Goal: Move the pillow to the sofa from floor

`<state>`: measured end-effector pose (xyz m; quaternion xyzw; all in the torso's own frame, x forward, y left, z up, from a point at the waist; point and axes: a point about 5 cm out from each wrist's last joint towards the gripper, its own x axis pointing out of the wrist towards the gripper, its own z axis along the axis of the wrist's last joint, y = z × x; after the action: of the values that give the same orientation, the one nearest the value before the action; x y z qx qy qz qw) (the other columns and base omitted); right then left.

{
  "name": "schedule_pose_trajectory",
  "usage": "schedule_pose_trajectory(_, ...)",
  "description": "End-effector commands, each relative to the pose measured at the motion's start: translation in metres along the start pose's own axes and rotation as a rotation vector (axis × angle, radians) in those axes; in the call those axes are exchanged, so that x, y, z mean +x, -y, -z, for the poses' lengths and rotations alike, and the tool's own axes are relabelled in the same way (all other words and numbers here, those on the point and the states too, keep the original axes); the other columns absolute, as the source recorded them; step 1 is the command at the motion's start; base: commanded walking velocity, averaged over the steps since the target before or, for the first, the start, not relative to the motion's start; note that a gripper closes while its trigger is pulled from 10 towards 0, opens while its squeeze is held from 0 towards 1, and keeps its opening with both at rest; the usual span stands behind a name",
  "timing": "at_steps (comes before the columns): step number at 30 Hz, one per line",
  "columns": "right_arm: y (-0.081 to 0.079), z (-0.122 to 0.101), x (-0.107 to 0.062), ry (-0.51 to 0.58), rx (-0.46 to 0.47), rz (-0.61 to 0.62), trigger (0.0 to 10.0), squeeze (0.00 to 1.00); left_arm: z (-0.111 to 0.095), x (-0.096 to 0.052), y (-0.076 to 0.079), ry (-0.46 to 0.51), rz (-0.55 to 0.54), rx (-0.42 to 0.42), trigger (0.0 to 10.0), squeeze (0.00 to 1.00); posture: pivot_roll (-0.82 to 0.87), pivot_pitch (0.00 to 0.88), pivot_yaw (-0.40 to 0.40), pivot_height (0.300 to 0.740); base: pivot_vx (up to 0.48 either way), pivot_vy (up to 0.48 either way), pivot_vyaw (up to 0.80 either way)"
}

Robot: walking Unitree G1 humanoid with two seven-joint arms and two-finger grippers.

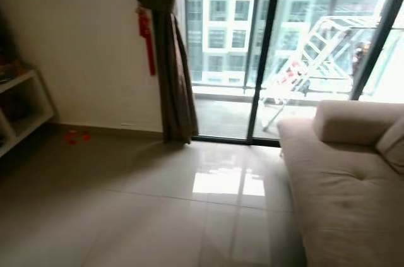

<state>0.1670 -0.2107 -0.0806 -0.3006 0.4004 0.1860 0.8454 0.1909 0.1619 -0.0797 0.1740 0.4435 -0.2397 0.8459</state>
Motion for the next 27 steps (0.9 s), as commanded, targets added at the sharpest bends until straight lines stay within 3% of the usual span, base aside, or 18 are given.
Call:
schedule_pose_trajectory(1, -0.0098, -0.1087, 0.0100, 0.477, 0.358, -0.054, 10.0, 0.00, -0.1709, 0.0014, 0.0224, 0.581, 0.204, -0.401, 10.0, 0.00, 0.07, 0.000, 0.075, 0.735, 0.000, 0.000, 0.00)
schedule_pose_trajectory(5, -0.0091, -0.1094, 0.0094, 0.486, 0.346, -0.055, 10.0, 0.00, -0.1701, 0.0018, 0.0229, 0.574, 0.202, -0.400, 10.0, 0.00, 0.07, 0.000, 0.073, 0.735, 0.000, 0.000, 0.00)
schedule_pose_trajectory(11, -0.0071, -0.1069, 0.0073, 0.497, 0.355, -0.051, 10.0, 0.00, -0.1698, 0.0022, 0.0233, 0.569, 0.200, -0.403, 10.0, 0.00, 0.06, 0.000, 0.072, 0.735, 0.000, 0.339, 0.00)
schedule_pose_trajectory(23, -0.0100, -0.1130, 0.0053, 0.520, 0.361, -0.054, 10.0, 0.00, -0.1683, 0.0028, 0.0253, 0.558, 0.201, -0.363, 10.0, 0.00, 0.06, 0.000, 0.079, 0.735, 0.000, 0.097, -0.74)
schedule_pose_trajectory(27, -0.0115, -0.1151, 0.0062, 0.519, 0.368, -0.055, 10.0, 0.00, -0.1686, 0.0025, 0.0254, 0.562, 0.203, -0.350, 10.0, 0.00, 0.06, 0.000, 0.083, 0.735, 0.000, 0.000, 0.00)
